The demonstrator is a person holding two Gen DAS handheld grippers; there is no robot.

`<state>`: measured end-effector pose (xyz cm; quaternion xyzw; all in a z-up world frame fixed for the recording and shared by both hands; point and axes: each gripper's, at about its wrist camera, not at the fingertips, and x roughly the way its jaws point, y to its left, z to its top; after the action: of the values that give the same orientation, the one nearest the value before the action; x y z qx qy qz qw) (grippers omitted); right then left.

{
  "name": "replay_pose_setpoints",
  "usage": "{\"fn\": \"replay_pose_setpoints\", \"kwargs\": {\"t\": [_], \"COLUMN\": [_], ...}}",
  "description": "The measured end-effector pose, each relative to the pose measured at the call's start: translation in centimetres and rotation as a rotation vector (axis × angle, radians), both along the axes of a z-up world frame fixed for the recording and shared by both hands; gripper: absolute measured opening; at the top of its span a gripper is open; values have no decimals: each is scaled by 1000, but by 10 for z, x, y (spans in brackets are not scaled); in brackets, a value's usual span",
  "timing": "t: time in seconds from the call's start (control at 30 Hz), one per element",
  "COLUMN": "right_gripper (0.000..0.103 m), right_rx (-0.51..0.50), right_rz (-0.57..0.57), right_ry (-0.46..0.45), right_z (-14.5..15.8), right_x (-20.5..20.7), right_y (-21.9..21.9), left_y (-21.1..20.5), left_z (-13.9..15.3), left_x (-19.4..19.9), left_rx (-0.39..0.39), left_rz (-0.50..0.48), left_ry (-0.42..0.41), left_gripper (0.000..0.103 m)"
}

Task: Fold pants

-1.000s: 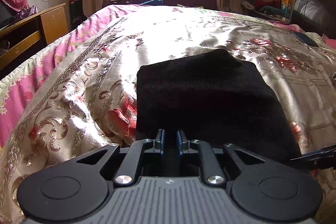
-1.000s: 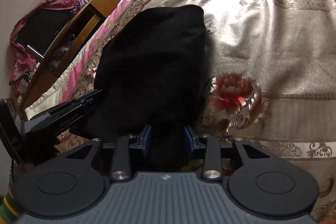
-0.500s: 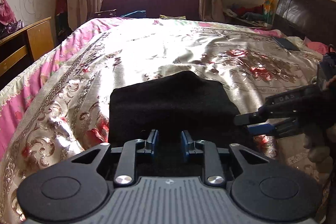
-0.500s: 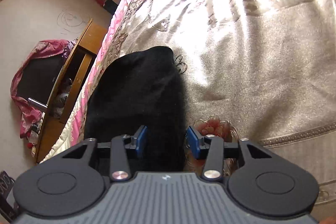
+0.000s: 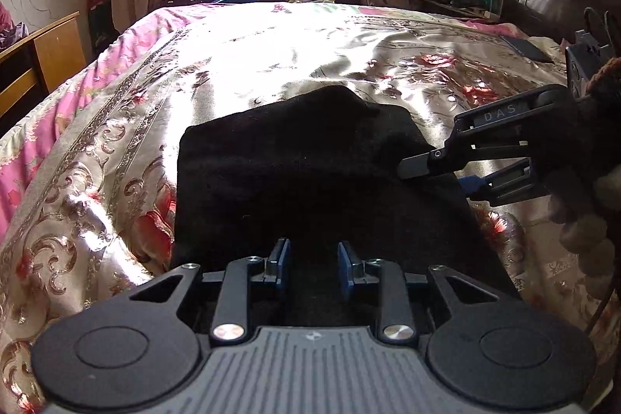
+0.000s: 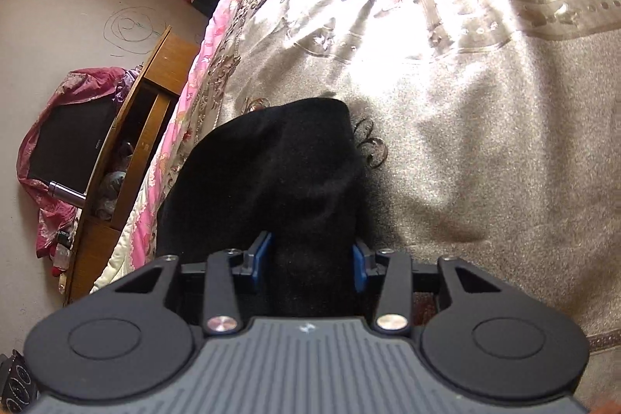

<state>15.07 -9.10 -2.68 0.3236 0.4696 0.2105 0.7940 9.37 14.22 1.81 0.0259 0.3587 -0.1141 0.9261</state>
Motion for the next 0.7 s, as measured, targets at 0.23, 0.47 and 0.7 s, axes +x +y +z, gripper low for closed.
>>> {"fn": "replay_pose_setpoints", "kwargs": {"t": [0.23,0.47,0.7], "right_gripper": [46,46,59], "right_rx": [52,-84,-65], "right_rz": [15,99,61], "right_ry": [78,14,-15], "right_z": [-4,17,2], "right_x": [-49,-68,5], "right_y": [-14,-13,8], "left_y": [1,19,25], "left_z": [-1,4,-11], "left_x": [-1,-10,9], "left_rx": [-18,-41,-53], "left_rz": [5,36,47], "left_ry": [-9,-40,-44], "left_gripper": [43,44,45]}}
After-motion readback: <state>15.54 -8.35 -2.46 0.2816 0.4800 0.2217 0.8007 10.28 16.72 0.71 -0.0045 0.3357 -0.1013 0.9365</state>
